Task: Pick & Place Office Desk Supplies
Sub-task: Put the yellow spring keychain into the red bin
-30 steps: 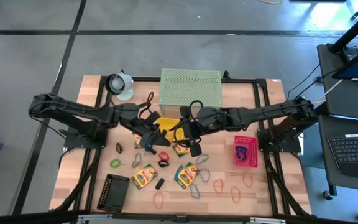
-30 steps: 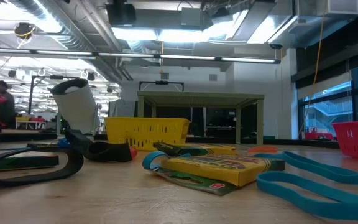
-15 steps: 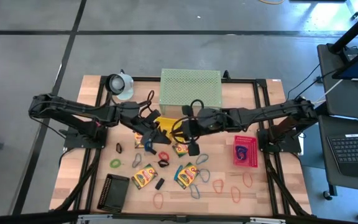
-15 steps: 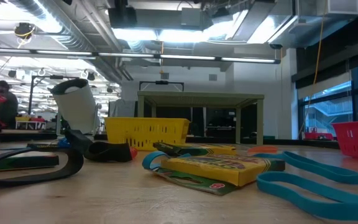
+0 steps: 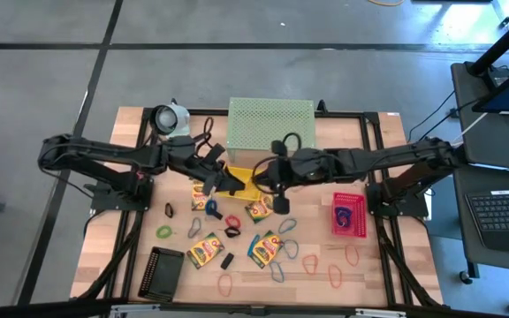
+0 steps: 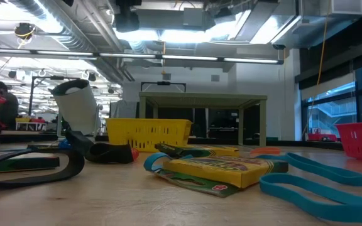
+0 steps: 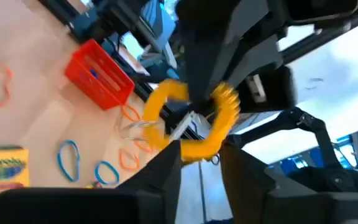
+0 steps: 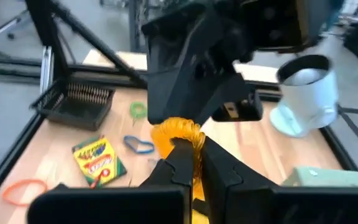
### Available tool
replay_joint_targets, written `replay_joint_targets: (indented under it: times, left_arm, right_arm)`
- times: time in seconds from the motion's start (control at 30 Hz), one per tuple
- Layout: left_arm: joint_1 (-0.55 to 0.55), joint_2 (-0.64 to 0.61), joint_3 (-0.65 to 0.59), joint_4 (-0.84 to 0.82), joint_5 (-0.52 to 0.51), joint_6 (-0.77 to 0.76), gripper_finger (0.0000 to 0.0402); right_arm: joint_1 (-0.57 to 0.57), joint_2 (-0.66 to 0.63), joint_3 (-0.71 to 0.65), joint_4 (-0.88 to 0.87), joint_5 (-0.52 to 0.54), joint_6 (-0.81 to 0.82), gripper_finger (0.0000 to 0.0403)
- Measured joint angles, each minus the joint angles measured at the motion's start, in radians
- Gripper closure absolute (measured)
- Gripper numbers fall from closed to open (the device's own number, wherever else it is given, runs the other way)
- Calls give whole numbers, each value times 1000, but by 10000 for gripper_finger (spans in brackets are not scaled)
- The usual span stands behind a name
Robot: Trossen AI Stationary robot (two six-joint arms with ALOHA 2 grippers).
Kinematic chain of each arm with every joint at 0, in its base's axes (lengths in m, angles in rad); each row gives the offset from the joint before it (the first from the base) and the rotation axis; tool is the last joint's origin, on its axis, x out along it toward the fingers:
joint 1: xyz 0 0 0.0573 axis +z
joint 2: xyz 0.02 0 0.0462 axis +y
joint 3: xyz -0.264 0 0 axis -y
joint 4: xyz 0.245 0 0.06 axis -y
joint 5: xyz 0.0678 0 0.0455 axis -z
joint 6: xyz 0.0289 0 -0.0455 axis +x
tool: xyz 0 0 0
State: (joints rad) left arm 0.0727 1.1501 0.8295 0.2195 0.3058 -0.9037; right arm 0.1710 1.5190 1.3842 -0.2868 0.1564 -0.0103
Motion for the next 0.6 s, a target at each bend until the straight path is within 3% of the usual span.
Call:
replay_joint_targets:
  times: [0.23, 0.37, 0.47, 0.6]
  left_arm:
    - [65, -54, 0, -104, 25, 127, 264]
    - [85, -101, 1, -387, -17, 278, 264]
    - [87, -116, 0, -649, -112, 379, 268]
    - [87, -96, -1, -903, -203, 469, 272]
  right_arm:
    - [-22, -127, 0, -337, 72, 220, 392]
    - [-20, -218, -2, -635, 75, 363, 392]
    - [-12, -296, -40, -826, 74, 486, 392]
    - [18, -436, -166, -925, 45, 666, 392]
